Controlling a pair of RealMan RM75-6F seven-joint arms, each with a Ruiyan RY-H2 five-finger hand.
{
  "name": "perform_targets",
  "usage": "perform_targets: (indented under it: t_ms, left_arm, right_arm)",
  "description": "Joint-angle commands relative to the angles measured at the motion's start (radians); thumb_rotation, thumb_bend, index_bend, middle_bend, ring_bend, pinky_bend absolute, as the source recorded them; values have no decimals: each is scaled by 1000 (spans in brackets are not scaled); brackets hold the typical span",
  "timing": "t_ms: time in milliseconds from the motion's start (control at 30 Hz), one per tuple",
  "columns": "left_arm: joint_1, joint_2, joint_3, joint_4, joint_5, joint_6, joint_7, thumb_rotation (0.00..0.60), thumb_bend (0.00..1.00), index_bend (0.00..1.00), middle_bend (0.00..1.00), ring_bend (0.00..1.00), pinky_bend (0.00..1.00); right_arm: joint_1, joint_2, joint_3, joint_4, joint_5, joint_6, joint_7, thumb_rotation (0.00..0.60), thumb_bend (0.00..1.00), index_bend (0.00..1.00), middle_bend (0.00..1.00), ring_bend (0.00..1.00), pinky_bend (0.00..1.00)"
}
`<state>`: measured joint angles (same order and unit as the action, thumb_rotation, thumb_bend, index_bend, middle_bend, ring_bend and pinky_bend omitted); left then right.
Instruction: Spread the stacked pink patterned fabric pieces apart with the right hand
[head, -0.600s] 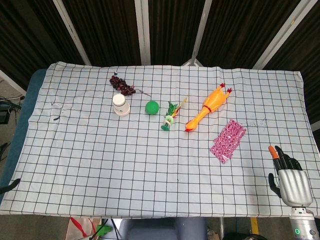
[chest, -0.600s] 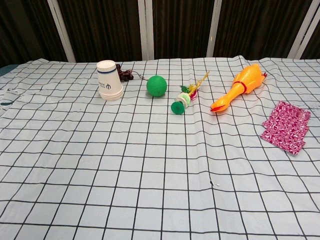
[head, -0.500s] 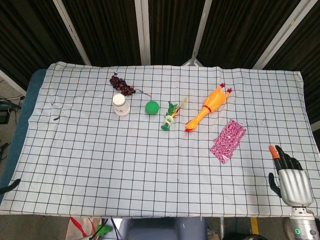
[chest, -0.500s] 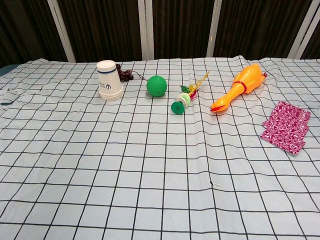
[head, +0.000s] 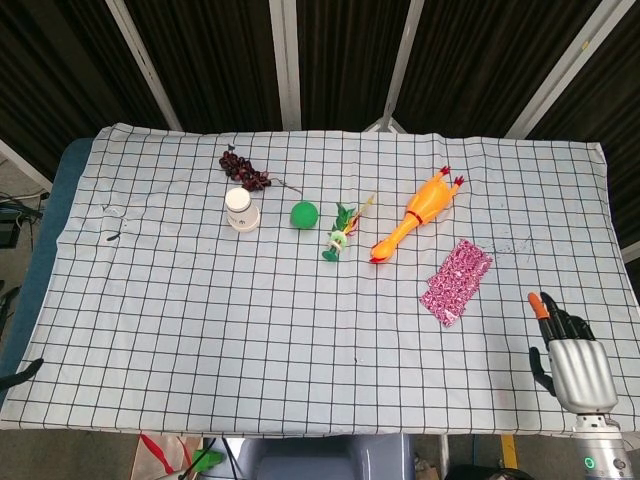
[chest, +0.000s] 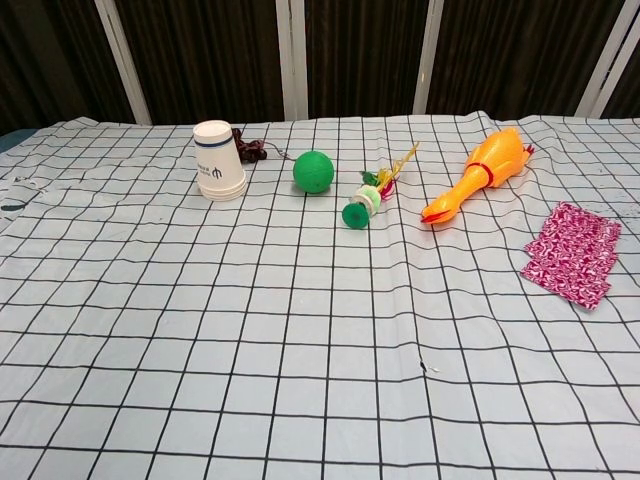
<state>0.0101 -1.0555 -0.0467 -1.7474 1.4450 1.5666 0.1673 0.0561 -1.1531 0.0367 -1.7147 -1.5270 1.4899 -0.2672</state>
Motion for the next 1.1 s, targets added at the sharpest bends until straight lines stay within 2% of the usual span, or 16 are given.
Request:
perform_targets:
  t_ms: [33,133,300,500,600,700,1100]
  left_arm:
    - [2,0,0,-2,4,5,0,600,199,100,5,29,169]
    - [3,-1,2,-3,8,8,0,600,200,100,5,29,169]
    - [-2,-4,2,-4,3,-4,9,600,200,100,5,29,169]
    - [-5,-4,0,-6,-3,-9,15,600,199,100,5,29,169]
    - [-4,-4,-1,-5,-4,-7,12,600,200,100,5,29,169]
    - [-4,-3,-2,-5,-8,-7,10,600,200,100,5,29,169]
    - [-6,-4,-3,-8,-15,-13,18,600,200,100,5,29,169]
  right_arm:
    - [3,-4,-3,2,-3,-5,-5,600,558,0,115,246,235]
    - [7,-10,-3,6,-11,-6,-12,600,559,0,230,335,308]
    - [26,-47,4,28,-22,-19,-35,600,559,26,521,573,482]
    - [72,-87,19,51,-6,-83,-93,600,569,53,732,749,634]
    - [93,-100,28,50,11,-113,-126,600,631,74,793,790,650]
    - [116,-113,38,52,31,-144,-168,600,672,85,813,805,652]
    - [199,-136,34,58,146,-315,-298,600,706,86,818,809,651]
